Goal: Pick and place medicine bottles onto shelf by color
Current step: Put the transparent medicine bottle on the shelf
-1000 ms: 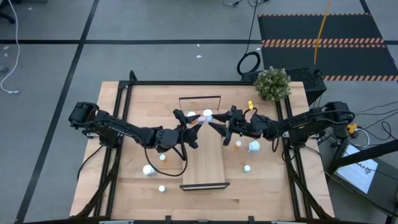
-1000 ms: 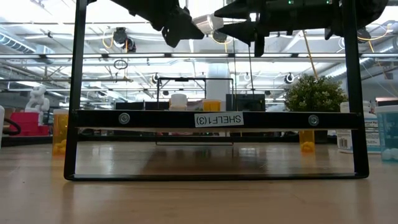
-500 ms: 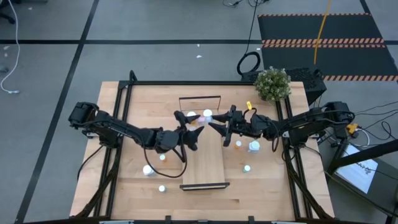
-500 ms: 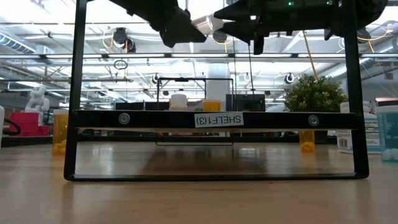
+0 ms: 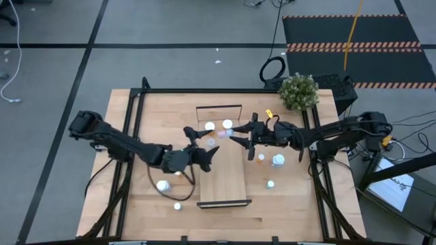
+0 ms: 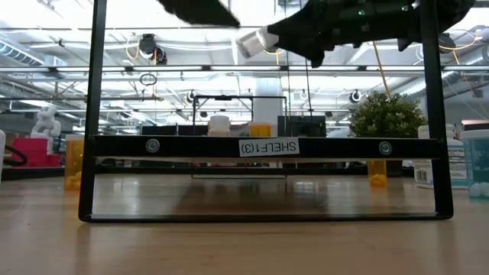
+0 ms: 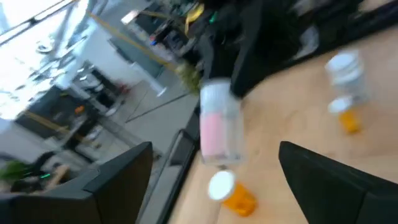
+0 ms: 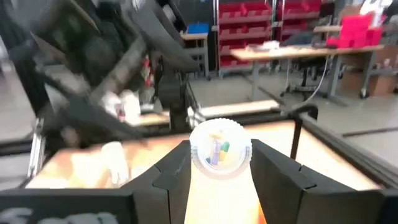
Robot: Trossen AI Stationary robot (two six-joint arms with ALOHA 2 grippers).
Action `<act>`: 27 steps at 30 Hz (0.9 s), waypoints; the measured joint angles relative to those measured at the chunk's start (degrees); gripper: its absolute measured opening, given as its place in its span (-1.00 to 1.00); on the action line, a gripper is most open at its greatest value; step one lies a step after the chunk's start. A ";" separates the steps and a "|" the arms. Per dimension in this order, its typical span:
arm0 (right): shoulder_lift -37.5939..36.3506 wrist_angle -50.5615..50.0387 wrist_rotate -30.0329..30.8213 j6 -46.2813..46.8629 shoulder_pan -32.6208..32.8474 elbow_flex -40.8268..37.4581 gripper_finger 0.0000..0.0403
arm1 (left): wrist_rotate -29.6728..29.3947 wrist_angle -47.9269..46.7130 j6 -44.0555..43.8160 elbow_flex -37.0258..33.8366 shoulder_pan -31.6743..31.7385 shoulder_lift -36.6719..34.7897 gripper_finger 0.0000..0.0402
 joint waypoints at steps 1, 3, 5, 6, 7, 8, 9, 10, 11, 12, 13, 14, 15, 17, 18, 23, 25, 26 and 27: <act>-0.73 -1.27 -0.91 -0.10 -0.54 0.00 -0.29 | 0.15 -1.48 -1.06 0.01 -0.75 -1.19 0.74; -2.20 -3.68 -2.24 -0.89 -1.46 0.06 -0.29 | 0.41 -4.85 -3.65 -0.05 -1.91 -3.66 0.74; -3.12 -6.00 -3.56 -2.75 -2.19 0.06 -0.29 | 2.22 -7.75 -7.70 -0.05 -2.27 -5.93 0.74; -3.51 -6.89 -4.21 -3.70 -2.52 0.06 -0.29 | 3.34 -10.16 -10.08 -0.05 -2.29 -7.38 0.74; -3.99 -7.95 -5.19 -4.61 -2.88 0.06 -0.29 | 4.72 -12.59 -12.45 -0.05 -2.23 -8.60 0.74; -4.24 -8.49 -5.84 -5.23 -3.20 0.06 -0.29 | 6.07 -14.35 -14.91 -0.05 -1.86 -9.61 0.74; -4.39 -9.11 -6.66 -5.82 -3.56 0.06 -0.29 | 7.38 -15.96 -16.94 -0.05 -1.33 -10.48 0.74; -4.47 -10.21 -6.91 -6.17 -3.84 0.06 -0.29 | 8.36 -17.94 -18.73 -0.05 -0.91 -11.32 0.74; -4.43 -11.23 -6.92 -6.46 -4.00 0.06 -0.29 | 9.37 -20.21 -20.42 -0.05 -0.51 -12.17 0.74; -4.33 -12.00 -6.90 -6.67 -4.19 0.07 -0.29 | 9.84 -21.86 -21.83 -0.05 -0.09 -12.83 0.74; -4.23 -13.66 -6.90 -6.82 -4.38 0.41 -0.29 | 10.57 -22.95 -23.08 -0.05 0.55 -13.36 0.74; -4.13 -16.08 -6.90 -7.02 -4.54 1.32 -0.29 | 10.63 -24.02 -24.21 -0.05 0.99 -13.76 0.74; -4.06 -19.05 -6.90 -7.34 -4.64 2.55 -0.29 | 10.69 -25.46 -25.17 -0.05 1.37 -14.22 0.74; -3.58 -25.47 -6.90 -8.04 -4.67 5.44 -0.29 | 10.80 -27.40 -26.89 -0.08 2.15 -14.70 0.74; -3.26 -28.42 -6.93 -8.53 -4.67 6.99 -0.29 | 10.80 -27.48 -27.52 -0.05 2.64 -14.74 0.74; -0.91 -39.43 -7.16 -11.35 -4.85 14.07 -0.29 | 12.63 -28.67 -28.91 -0.05 4.11 -14.72 0.74; 0.80 -42.30 -8.23 -11.91 -5.14 16.60 -0.29 | 14.56 -28.77 -29.16 -0.05 4.83 -14.72 0.74; 1.79 -43.81 -8.42 -12.10 -5.28 17.90 -0.29 | 15.23 -28.81 -29.17 -0.05 5.06 -14.70 0.74; 2.88 -45.47 -8.43 -12.47 -5.41 19.25 -0.29 | 15.63 -28.81 -29.19 -0.05 5.23 -14.70 0.74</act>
